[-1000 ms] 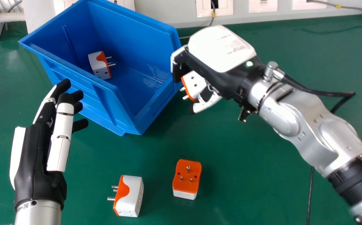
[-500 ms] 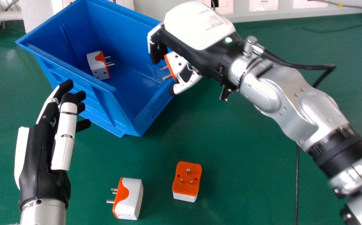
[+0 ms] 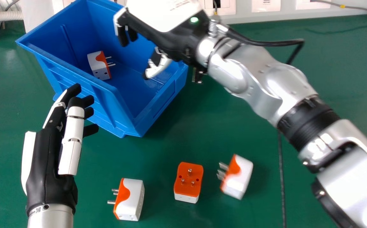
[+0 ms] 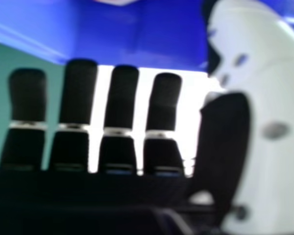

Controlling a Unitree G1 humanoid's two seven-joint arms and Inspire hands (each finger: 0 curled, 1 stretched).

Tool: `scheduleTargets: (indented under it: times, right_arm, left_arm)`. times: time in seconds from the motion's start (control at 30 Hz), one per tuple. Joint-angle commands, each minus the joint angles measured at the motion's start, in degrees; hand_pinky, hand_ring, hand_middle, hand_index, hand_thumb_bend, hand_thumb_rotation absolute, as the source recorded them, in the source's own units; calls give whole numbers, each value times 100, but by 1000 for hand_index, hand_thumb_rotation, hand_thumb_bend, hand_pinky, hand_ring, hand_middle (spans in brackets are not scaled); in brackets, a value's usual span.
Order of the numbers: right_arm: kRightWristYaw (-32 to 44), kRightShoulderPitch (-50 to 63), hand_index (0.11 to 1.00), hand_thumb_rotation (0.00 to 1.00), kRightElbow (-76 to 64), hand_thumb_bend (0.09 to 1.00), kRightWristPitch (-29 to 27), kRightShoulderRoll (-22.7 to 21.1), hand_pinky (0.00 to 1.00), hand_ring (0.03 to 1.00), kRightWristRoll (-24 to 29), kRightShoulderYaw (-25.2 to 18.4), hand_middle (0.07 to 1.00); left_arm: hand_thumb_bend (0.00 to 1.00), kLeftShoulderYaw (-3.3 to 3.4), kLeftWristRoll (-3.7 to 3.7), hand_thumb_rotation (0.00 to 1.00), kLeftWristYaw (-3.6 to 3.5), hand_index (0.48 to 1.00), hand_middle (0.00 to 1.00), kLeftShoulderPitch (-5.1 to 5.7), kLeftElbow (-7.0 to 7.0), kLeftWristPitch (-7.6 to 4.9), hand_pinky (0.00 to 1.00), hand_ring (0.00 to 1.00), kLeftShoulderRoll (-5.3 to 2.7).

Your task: Pick all objects and put in blue box

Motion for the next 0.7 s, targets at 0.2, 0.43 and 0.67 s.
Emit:
scheduleTargets:
  times: [0.2, 0.43, 0.67]
  right_arm:
    - [-478, -486, 500, 0, 337, 489, -62, 96, 342, 458, 54, 26, 563]
    - [-550, -118, 495, 0, 50, 489, 152, -151, 331, 452, 138, -105, 563]
    - [-529, 391, 499, 0, -419, 490, 151, -345, 330, 447, 487, -380, 557]
  left_arm:
    - [308, -15, 82, 892, 46, 872, 832, 44, -125, -184, 742, 829, -15]
    - [317, 55, 19, 895, 16, 873, 832, -14, -7, -231, 744, 829, 9]
    - [322, 255, -94, 897, -44, 873, 832, -117, 146, -250, 745, 829, 73]
